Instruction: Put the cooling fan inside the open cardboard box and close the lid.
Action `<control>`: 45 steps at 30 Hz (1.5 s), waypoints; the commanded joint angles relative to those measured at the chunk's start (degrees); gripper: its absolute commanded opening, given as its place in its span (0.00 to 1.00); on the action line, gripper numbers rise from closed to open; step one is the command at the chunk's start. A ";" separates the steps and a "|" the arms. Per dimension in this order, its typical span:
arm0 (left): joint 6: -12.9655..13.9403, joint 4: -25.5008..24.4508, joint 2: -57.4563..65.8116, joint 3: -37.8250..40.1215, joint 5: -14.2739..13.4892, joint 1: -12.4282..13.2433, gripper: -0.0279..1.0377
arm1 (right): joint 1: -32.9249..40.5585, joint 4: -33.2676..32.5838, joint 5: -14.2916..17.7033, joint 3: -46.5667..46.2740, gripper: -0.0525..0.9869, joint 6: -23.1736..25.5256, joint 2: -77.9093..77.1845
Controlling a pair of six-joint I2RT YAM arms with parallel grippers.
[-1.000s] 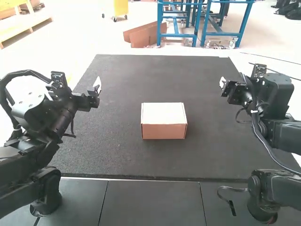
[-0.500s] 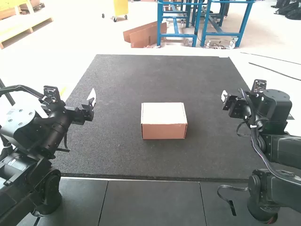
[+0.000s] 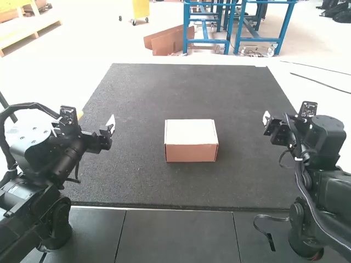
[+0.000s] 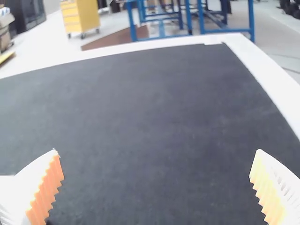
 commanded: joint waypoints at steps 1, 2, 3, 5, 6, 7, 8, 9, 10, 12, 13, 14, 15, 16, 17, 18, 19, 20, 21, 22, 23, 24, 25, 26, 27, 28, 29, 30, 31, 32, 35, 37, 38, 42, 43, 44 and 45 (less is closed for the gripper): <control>0.02 -0.31 -0.69 -0.32 -0.09 0.24 0.93 | -0.66 -1.34 0.11 -0.05 0.93 0.53 -4.28; 0.02 -0.31 -0.69 -0.32 -0.09 0.24 0.93 | -0.75 -2.13 0.11 -0.14 0.93 0.62 -5.77; 0.02 -0.40 -0.69 -0.40 -0.09 0.24 0.93 | -0.93 -2.84 0.11 -0.31 0.93 0.62 -7.18; 0.02 -0.49 -0.69 -0.40 -0.09 0.24 0.93 | -1.37 -4.33 -0.07 -0.66 0.93 0.62 -9.90; 0.02 -0.58 -0.69 -0.40 -0.09 0.33 0.93 | -1.72 -5.03 -0.33 -0.84 0.93 0.62 -11.31; 0.11 -0.75 -0.69 -0.40 -0.18 0.33 0.93 | -2.07 -5.56 -0.86 -1.19 0.93 0.62 -12.89; 0.02 -0.84 -0.69 -0.40 -0.18 0.33 0.93 | -2.60 -6.61 -1.21 -1.37 0.93 0.62 -14.38; 0.02 -0.84 -0.78 -0.32 -0.18 0.33 0.93 | -3.04 -8.46 -1.47 -1.28 0.93 0.62 -15.97; 0.02 -0.93 -0.78 -0.40 -0.18 0.33 0.93 | -3.39 -10.22 -1.47 -1.37 0.93 0.62 -17.64; 0.11 -1.10 -0.69 -0.32 -0.18 0.33 0.93 | -4.00 -13.56 -1.56 -1.37 0.93 0.62 -20.98; 0.11 -1.19 -0.78 -0.40 -0.18 0.41 0.93 | -4.36 -15.23 -1.65 -1.37 0.93 0.62 -22.73; 0.02 -1.46 -0.69 -0.32 -0.27 0.41 0.93 | -4.62 -16.81 -1.74 -1.37 0.93 0.62 -24.58; 0.02 -1.54 -0.69 -0.40 -0.27 0.50 0.93 | -4.88 -18.57 -1.82 -1.37 0.93 0.62 -26.60; 0.02 -1.54 -0.69 -0.32 -0.27 0.50 0.93 | -5.15 -20.41 -1.82 -1.45 0.93 0.62 -28.54; 0.02 -1.63 -0.78 -0.40 -0.27 0.50 0.93 | -5.50 -22.17 -1.82 -1.45 0.93 0.53 -30.47; 0.02 -1.72 -0.69 -0.32 -0.27 0.50 0.93 | -5.76 -23.84 -1.82 -1.45 0.93 0.44 -32.49; -0.07 -1.72 -0.78 -0.40 -0.27 0.59 0.93 | -6.11 -25.42 -1.82 -1.45 0.93 0.27 -34.51; 0.02 -1.63 -0.78 -0.40 -0.27 0.50 0.93 | -6.29 -27.01 -1.82 -1.45 0.93 0.00 -36.53; 0.02 -1.63 -0.69 -0.40 -0.27 0.59 0.93 | -6.38 -28.06 -1.82 -1.37 0.92 -0.09 -37.41; 0.02 -1.63 -0.78 -0.40 -0.27 0.59 0.93 | -6.47 -27.97 -1.74 -1.37 0.92 0.09 -36.97; 0.02 -1.54 -0.78 -0.40 -0.27 0.59 0.93 | -6.29 -28.24 -1.56 -1.37 0.92 -0.09 -36.62; 0.02 -1.37 -0.69 -0.32 -0.27 0.50 0.93 | -6.29 -28.41 -1.56 -1.37 0.92 -0.09 -36.71; 0.11 -1.37 -0.78 -0.32 -0.18 0.50 0.93 | -6.11 -28.85 -1.56 -1.37 0.92 -0.35 -36.71; 0.11 -1.37 -0.69 -0.40 -0.18 0.59 0.93 | -6.03 -29.47 -1.56 -1.45 0.92 -1.05 -36.71; 0.11 -1.46 -0.78 -0.32 -0.18 0.59 0.93 | -5.85 -30.35 -1.56 -1.37 0.92 -1.58 -36.71; 0.11 -1.46 -0.78 -0.32 -0.18 0.50 0.93 | -5.67 -31.14 -1.56 -1.45 0.93 -2.11 -36.71; 0.11 -1.54 -0.69 -0.32 -0.27 0.50 0.93 | -5.50 -32.02 -1.56 -1.37 0.93 -2.81 -36.71; 0.11 -1.54 -0.69 -0.32 -0.27 0.50 0.93 | -5.15 -33.16 -1.47 -1.37 0.93 -3.60 -36.62; 0.11 -1.54 -0.69 -0.40 -0.27 0.50 0.93 | -4.80 -34.74 -1.21 -1.37 0.93 -4.83 -36.71; 0.20 -1.63 -0.78 -0.32 -0.27 0.50 0.93 | -4.53 -35.62 -0.86 -1.37 0.93 -5.89 -36.62; 0.20 -1.63 -0.69 -0.40 -0.27 0.50 0.93 | -3.65 -35.62 0.81 -1.45 0.93 -5.89 -36.62; 0.28 -1.72 -0.69 -0.40 -0.27 0.50 0.93 | -3.04 -35.62 0.81 -1.37 0.93 -5.89 -36.62; 0.28 -1.72 -0.69 -0.40 -0.27 0.50 0.93 | -2.77 -35.62 0.90 -1.37 0.93 -5.97 -36.71; 0.46 -1.63 -0.69 -0.32 -0.27 0.59 0.93 | -1.19 -35.53 1.43 -1.37 0.93 -5.97 -36.71; 0.55 -1.72 -0.78 -0.40 -0.27 0.68 0.93 | -1.02 -35.53 1.52 -1.37 0.93 -5.97 -36.71; 0.55 -1.72 -0.69 -0.32 -0.27 1.03 0.93 | -0.93 -35.53 1.52 -1.37 0.93 -5.97 -36.62; 0.64 -1.72 -0.69 -0.40 -0.18 1.29 0.93 | -0.93 -35.53 1.52 -1.37 0.93 -5.97 -36.62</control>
